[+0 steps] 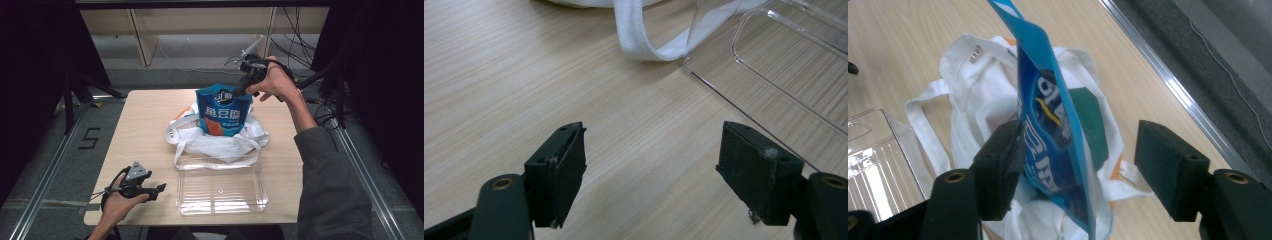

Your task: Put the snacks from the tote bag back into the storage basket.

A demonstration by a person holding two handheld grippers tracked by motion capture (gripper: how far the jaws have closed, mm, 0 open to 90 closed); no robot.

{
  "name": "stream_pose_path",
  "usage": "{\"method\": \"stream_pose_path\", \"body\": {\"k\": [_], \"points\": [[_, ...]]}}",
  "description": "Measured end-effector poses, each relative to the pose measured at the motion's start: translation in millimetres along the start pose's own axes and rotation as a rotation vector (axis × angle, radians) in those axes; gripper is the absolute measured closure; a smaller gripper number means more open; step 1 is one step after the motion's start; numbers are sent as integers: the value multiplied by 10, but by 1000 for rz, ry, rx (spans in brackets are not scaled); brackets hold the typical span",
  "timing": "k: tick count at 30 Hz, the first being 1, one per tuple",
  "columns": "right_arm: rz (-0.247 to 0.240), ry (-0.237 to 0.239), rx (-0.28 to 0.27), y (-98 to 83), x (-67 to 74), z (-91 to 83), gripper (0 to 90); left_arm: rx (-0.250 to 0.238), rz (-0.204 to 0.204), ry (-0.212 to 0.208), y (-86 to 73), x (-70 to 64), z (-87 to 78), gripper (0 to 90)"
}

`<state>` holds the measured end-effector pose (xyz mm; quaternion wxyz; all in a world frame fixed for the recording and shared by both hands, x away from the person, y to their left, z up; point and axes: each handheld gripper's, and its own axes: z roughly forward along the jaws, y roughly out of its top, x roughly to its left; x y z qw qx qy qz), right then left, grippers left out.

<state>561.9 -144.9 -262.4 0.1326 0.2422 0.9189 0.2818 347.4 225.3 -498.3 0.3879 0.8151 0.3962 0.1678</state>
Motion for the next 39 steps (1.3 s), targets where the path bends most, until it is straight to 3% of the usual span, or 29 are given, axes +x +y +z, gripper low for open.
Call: {"method": "stream_pose_path", "body": {"k": [4, 5, 7, 15, 18, 23, 26, 34, 36, 38, 39], "points": [[-19, 6, 13, 83, 14, 77, 424, -3, 1, 3, -3, -4, 2, 263], [-3, 4, 21, 98, 18, 95, 434, -4, -18, 2, -8, -14, 6, 263], [-2, 4, 21, 124, -2, 130, 463, 1, 4, 0, -4, -8, 1, 263], [-26, 23, 51, 216, -18, 249, 559, 0, -1, -8, -7, -27, 15, 263], [-2, 31, 62, 227, -22, 279, 593, -1, -8, -12, -8, -28, 16, 263], [-5, 28, 78, 244, -35, 320, 633, 4, -6, -14, -4, -24, -4, 263], [-25, 37, 84, 255, -37, 345, 655, 1, 10, -4, -5, -10, -5, 263], [-82, 27, 116, 261, -33, 425, 717, 0, -1, -10, -9, -22, 3, 263], [-74, 34, 115, 258, -37, 427, 735, -3, -12, -11, -9, -31, 8, 263], [-65, 34, 119, 256, -49, 435, 739, -1, 11, -10, -7, -19, 3, 263], [-68, 34, 117, 255, -57, 437, 749, 0, -12, -11, -11, -29, 6, 263]]}}
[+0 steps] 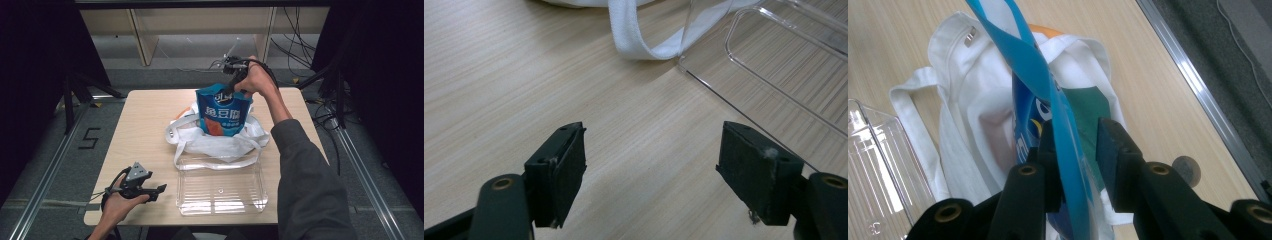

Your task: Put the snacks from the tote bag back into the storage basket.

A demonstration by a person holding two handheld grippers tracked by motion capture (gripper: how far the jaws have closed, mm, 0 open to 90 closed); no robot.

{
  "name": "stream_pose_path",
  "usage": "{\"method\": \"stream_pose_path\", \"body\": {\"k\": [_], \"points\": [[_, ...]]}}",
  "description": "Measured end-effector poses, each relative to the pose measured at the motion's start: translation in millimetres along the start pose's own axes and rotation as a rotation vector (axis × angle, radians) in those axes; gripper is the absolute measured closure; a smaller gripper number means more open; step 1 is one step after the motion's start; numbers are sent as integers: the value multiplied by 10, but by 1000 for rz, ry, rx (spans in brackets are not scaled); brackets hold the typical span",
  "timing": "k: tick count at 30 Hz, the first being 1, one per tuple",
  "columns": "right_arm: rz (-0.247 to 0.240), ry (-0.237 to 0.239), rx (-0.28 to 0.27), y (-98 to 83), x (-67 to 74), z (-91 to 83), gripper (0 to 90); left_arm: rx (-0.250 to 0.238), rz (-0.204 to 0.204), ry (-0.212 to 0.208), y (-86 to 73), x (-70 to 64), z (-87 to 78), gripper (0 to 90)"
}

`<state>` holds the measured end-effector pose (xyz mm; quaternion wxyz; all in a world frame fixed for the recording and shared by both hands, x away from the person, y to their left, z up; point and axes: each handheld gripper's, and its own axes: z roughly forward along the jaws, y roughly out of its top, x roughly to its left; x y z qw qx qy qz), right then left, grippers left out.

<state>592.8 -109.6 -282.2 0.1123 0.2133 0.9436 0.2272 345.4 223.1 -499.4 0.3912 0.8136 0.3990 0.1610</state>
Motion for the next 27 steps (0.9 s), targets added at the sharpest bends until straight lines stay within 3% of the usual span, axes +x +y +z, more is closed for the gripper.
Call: {"method": "stream_pose_path", "body": {"k": [2, 3, 7, 12, 14, 18, 21, 22, 26, 27], "points": [[-1, 7, 3, -1, -3, 12, 773, -4, 14, 2, 4, 8, -3, 263], [7, 13, 7, 3, 10, 18, 784, -4, -3, -2, 0, -2, 0, 263], [-13, 25, 11, 16, 18, 52, 842, -5, -1, -2, 0, -2, 1, 263], [-51, 43, 15, 16, 33, 30, 900, 1, 22, 2, 3, 15, -6, 263], [-66, 40, 16, 17, 38, 23, 900, 2, 2, 1, -1, 3, 0, 263], [-109, 40, -3, 24, 28, -5, 900, 3, 6, 1, 0, 7, 3, 263], [-105, 54, -22, 40, 38, -90, 900, 10, 25, 2, 3, 17, -2, 263], [-94, 39, -28, 49, 53, -140, 900, 9, 26, 2, 4, 17, -1, 263], [-132, 37, -60, 123, 93, -382, 900, 11, 12, 3, 1, 8, 4, 263], [-138, 31, -73, 144, 112, -450, 900, 3, 26, 13, 0, 15, 6, 263]]}}
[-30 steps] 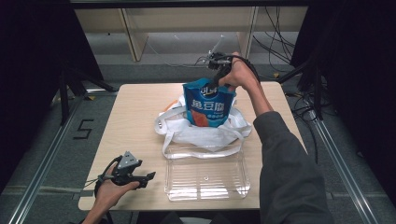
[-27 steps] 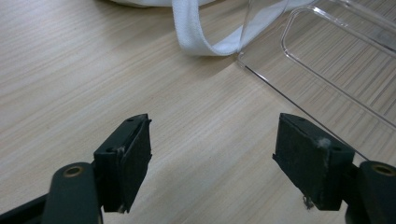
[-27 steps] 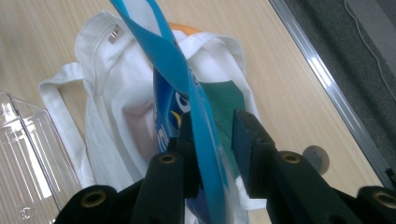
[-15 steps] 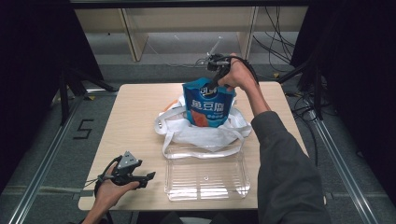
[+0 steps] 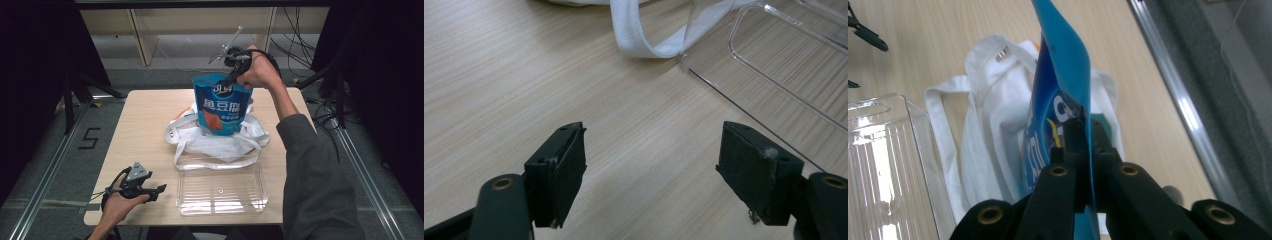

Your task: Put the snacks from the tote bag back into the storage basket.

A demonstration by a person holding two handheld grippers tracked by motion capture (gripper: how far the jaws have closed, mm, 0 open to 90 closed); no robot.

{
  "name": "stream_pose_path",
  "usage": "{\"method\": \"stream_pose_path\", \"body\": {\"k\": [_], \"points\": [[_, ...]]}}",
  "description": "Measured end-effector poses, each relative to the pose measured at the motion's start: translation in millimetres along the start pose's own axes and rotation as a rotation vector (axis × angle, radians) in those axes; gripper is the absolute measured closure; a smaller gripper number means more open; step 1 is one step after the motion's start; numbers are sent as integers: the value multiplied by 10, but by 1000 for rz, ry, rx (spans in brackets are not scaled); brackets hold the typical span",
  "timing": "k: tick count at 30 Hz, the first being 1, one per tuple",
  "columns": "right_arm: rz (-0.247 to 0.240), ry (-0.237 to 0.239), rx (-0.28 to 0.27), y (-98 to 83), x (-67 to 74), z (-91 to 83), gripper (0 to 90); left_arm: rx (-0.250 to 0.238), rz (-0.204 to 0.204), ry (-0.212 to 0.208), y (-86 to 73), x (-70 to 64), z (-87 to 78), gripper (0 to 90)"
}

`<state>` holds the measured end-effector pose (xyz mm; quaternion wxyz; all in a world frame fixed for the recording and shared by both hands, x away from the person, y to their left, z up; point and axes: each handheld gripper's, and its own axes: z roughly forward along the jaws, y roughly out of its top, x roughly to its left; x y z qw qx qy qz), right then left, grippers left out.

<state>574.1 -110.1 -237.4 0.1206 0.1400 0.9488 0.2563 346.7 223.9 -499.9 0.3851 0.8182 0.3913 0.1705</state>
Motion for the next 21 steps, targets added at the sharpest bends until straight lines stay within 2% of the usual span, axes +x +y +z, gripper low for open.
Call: {"method": "stream_pose_path", "body": {"k": [3, 4, 8, 10, 11, 12, 14, 16, 17, 18, 19, 21], "points": [[-6, 2, -17, 84, 76, -200, 900, 8, -3, 0, 4, 5, -6, 262], [-43, 0, -26, 117, 80, -255, 900, 7, -11, -2, 2, 0, -5, 263], [-54, -4, -42, 205, 190, -471, 900, 3, 1, -4, 3, 5, -8, 262], [-62, -4, -46, 226, 245, -547, 900, 10, 9, 9, 2, 14, -9, 261], [-74, 0, -49, 233, 271, -575, 900, 8, -1, 6, 3, 11, -8, 260], [-65, 5, -40, 236, 312, -601, 900, 13, 3, 9, 5, 16, -10, 258], [-88, 13, -37, 238, 365, -634, 900, 4, -14, -1, 2, 4, -3, 258], [-94, 14, -31, 234, 423, -653, 900, 3, 2, 2, 3, 14, -4, 258], [-107, 25, -29, 235, 442, -662, 900, 8, -16, 2, 3, 9, -5, 257], [-106, 22, -25, 233, 474, -674, 900, 10, -14, 6, 5, 14, -7, 255], [-111, 22, -26, 232, 502, -688, 900, 13, 6, 6, 7, 23, -19, 255], [-100, 23, -19, 226, 584, -729, 900, -3, -1, 16, 6, 23, -14, 255]]}}
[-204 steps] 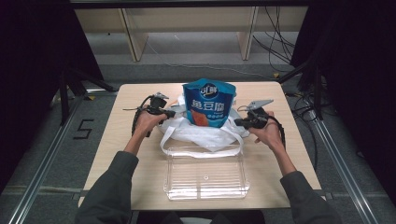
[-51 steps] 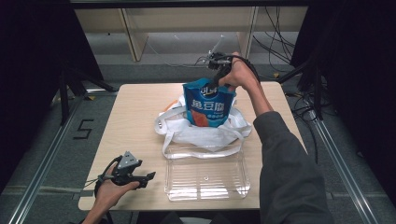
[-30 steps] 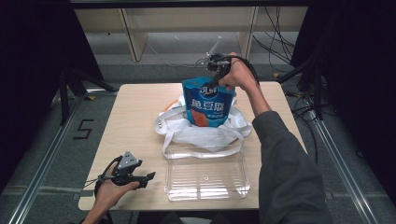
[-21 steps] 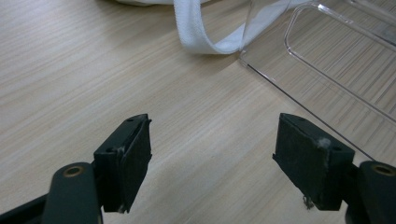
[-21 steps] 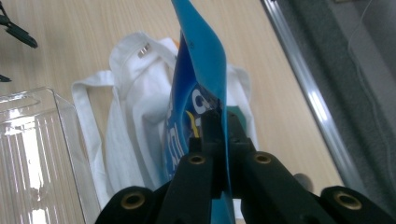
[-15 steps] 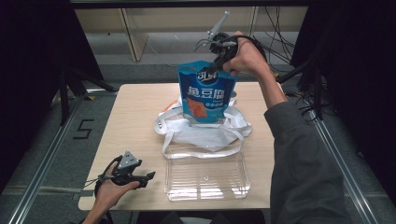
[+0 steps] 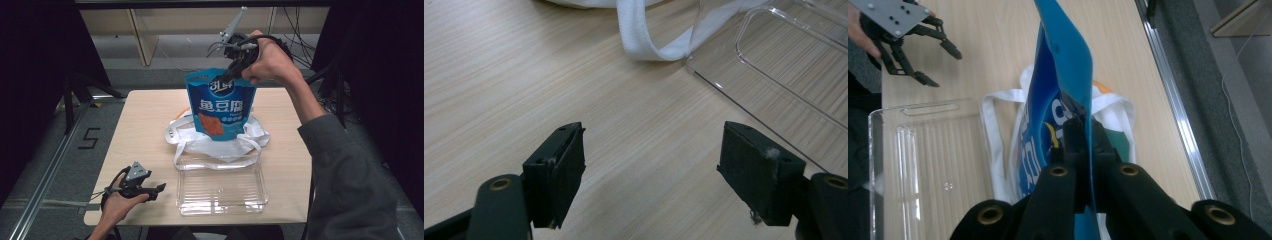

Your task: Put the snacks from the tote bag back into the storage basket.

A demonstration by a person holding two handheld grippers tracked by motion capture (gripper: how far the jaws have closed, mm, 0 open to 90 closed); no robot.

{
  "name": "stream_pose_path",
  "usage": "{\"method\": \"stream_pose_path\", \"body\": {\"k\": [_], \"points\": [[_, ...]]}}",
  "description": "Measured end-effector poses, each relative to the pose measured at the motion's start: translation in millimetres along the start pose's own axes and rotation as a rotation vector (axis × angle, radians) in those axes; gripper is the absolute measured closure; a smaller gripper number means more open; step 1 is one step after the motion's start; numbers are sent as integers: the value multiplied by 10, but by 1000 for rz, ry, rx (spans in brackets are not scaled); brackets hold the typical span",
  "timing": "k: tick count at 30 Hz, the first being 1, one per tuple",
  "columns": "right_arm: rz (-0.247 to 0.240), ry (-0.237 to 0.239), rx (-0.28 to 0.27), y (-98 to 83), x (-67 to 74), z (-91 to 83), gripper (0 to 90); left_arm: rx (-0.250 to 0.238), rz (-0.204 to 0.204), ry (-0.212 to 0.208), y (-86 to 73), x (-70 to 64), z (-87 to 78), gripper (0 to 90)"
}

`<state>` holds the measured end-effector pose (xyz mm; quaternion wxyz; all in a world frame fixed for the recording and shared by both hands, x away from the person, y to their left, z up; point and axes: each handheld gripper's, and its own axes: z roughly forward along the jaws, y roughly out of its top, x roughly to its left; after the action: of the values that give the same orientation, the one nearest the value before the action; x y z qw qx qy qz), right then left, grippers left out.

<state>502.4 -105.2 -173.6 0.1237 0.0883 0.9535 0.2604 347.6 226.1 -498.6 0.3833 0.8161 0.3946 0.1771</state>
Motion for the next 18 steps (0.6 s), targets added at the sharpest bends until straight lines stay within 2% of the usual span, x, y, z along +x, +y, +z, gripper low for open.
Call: {"method": "stream_pose_path", "body": {"k": [1, 8, 9, 12, 13, 14, 15, 16, 17, 18], "points": [[-19, 6, -3, 1, 19, -13, 900, 0, -2, 0, 2, 2, -1, 255], [-42, -7, -11, -2, 261, -107, 900, 5, -9, -2, 3, 3, -6, 255], [-39, 10, -13, -10, 289, -107, 900, 11, -8, -2, 3, 7, -13, 254], [-43, 18, -16, -25, 393, -125, 900, -11, -18, -3, -3, 12, -7, 254], [-49, 24, -14, -28, 430, -134, 900, -5, -6, -5, -4, 24, -15, 254], [-49, 25, -11, -30, 467, -142, 900, -11, -20, -1, -2, 17, -9, 254], [-34, 36, -2, -33, 512, -151, 900, 2, -6, 0, 0, 27, -24, 254], [-64, 37, -5, -30, 534, -151, 900, 6, -2, -1, 1, 30, -26, 254], [-51, 35, 2, -35, 581, -155, 900, 2, -7, -1, 1, 27, -22, 254], [-69, 47, 4, -37, 607, -149, 900, 1, -7, -4, -1, 28, -18, 254]]}}
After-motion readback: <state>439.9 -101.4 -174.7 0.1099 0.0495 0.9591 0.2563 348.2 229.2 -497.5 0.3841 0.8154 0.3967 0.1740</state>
